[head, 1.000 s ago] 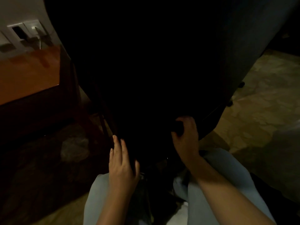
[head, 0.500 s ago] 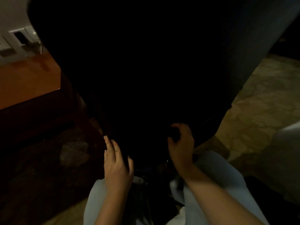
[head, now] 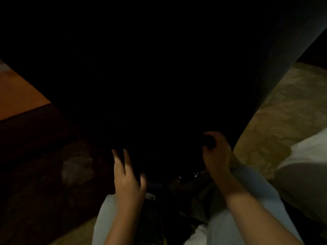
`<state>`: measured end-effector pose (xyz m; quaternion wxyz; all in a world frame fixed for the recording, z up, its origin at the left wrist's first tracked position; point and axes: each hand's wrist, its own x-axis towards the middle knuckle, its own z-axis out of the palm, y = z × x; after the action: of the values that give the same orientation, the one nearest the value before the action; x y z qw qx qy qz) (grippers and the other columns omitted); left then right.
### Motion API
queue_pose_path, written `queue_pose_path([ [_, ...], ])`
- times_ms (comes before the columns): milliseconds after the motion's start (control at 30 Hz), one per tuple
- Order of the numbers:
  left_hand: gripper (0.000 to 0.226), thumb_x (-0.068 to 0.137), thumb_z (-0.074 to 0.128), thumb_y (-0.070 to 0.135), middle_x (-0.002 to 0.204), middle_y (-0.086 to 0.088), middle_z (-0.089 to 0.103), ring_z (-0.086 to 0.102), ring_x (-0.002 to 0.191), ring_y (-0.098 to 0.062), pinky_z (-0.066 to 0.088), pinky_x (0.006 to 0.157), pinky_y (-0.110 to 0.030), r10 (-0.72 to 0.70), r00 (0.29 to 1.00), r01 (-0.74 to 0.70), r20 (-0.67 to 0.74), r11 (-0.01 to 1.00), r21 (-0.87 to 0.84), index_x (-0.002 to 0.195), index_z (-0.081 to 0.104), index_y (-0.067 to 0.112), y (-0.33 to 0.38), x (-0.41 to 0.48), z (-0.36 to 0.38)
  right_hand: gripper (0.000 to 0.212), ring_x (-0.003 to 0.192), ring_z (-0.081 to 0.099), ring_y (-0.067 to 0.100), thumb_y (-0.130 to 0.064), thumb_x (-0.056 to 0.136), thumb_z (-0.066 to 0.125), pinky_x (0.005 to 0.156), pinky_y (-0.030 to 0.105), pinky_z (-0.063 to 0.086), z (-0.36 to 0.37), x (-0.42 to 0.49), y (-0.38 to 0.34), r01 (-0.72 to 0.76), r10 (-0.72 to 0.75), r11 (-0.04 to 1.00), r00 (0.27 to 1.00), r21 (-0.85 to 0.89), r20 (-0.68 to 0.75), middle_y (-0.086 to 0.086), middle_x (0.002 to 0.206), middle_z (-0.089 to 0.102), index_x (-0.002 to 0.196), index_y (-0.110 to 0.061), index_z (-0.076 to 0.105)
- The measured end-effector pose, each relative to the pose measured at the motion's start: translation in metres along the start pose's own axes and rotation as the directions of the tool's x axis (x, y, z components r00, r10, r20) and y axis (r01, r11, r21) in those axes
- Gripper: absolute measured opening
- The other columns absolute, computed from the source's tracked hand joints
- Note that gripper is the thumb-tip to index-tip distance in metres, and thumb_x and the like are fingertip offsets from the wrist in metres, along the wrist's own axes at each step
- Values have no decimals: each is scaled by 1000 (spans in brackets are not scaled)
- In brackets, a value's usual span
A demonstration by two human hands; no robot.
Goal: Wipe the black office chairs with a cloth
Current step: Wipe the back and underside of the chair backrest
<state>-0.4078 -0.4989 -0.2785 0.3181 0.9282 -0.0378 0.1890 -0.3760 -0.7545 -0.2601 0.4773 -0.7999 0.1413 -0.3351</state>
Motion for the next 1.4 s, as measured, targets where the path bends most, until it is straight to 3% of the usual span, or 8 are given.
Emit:
queue_pose_path([
  [233,103,80,74,15,162,-2,-12,9,145,-30,35,107,-60,58,998,-58,17,998,14,155,4,27,6,0,7,34,97,63,31,1,81,60,82,34,48,-56,43,37,-356,392,919,863,169,-318,17,106,66,114,-7,61],
  [467,102,78,73,14,162,-10,-5,15,140,-31,43,99,-57,114,993,-114,-6,993,-41,153,6,30,12,-1,17,36,90,53,15,1,59,56,86,3,31,19,-27,-21,-4,8,999,996,44,-92,13,94,64,93,-1,67],
  [633,98,78,70,19,162,-6,-8,17,142,-38,41,98,-64,109,994,-109,13,994,-7,153,7,28,12,-2,19,40,90,57,11,8,58,55,86,1,33,50,-58,-45,168,-188,979,963,115,194,6,93,66,91,-11,67],
  [867,80,83,57,34,161,-12,2,24,140,-43,42,98,-59,176,984,-176,-9,984,-25,152,17,22,20,0,29,37,84,53,5,11,64,55,78,-5,30,-1,-1,-2,-26,28,999,999,48,-46,-3,92,58,97,-3,68],
  [1000,76,85,52,39,161,-14,1,24,140,-43,45,95,-60,175,984,-175,-25,984,-42,151,20,20,22,1,33,31,82,54,4,5,76,56,69,10,39,-42,30,34,-191,212,976,949,108,-235,2,92,60,105,-4,64],
  [1133,76,85,52,38,160,-16,4,25,138,-42,43,96,-51,185,982,-187,-37,981,-44,151,20,19,20,3,32,34,97,66,28,-9,82,62,87,44,53,-69,53,65,-401,466,882,821,247,-332,6,107,67,113,-22,60],
  [1267,78,85,62,29,160,-16,3,24,138,-37,46,95,-52,175,983,-178,-56,981,-71,151,22,18,22,4,35,31,90,63,19,0,83,60,78,15,47,-37,33,30,-296,337,935,913,194,-231,9,102,66,112,-10,62],
  [1400,88,79,75,13,161,-15,1,23,139,-35,50,91,-58,146,988,-150,-53,985,-82,151,24,17,23,2,38,37,92,59,12,-8,65,58,86,19,41,6,-12,-7,-150,164,979,981,135,-103,2,95,64,101,-6,68],
])
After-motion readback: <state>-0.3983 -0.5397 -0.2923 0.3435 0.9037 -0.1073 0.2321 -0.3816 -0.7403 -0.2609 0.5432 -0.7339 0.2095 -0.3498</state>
